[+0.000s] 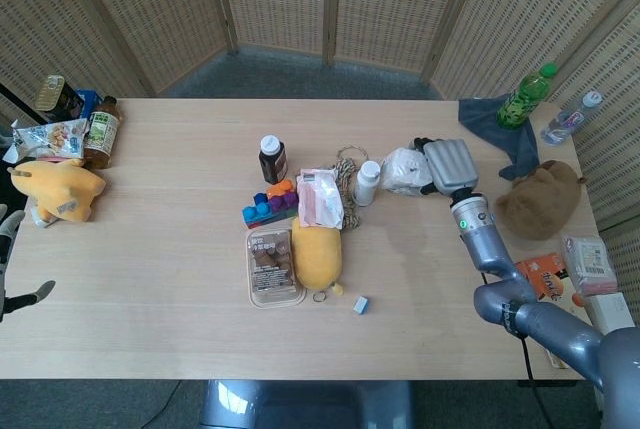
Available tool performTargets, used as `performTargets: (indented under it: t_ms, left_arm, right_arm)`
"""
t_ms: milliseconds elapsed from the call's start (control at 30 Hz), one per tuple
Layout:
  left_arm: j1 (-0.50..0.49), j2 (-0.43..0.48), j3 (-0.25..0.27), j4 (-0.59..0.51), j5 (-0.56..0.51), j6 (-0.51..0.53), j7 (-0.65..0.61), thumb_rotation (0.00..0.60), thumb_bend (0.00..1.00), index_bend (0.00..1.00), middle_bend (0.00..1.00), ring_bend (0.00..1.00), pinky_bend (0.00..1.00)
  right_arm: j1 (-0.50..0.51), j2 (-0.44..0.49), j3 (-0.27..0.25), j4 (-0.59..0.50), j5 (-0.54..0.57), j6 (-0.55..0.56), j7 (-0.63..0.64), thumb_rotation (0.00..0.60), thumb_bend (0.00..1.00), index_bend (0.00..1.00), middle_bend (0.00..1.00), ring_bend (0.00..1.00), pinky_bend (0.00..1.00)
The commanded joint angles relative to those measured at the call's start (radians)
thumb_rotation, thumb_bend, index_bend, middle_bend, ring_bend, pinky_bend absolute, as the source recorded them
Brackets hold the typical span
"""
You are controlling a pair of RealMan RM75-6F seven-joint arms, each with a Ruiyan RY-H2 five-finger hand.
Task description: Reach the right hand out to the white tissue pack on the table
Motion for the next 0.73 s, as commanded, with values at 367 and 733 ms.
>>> performTargets:
  t_ms: [367, 733]
  left_arm:
    - [0.014, 0.033, 0.009, -0.05, 0.044, 0.012, -0.038, 0.6, 0.0, 0.13, 0.0, 0.0, 0.0]
    - [0.025, 0.052, 0.014, -0.076, 0.07, 0.027, -0.055, 0.6, 0.0, 0.13, 0.0, 0.0, 0.0]
  right_arm:
    - [0.008, 0.328, 0.155, -0.638, 0.11, 0.227, -0.405, 0.6, 0.05, 0.57, 0.79, 0.69, 0.69]
    - [0.072, 0.39, 0.189, -0.862, 0.194, 0.301, -0.582, 0.6, 0.04, 0.57, 0.79, 0.69, 0.69]
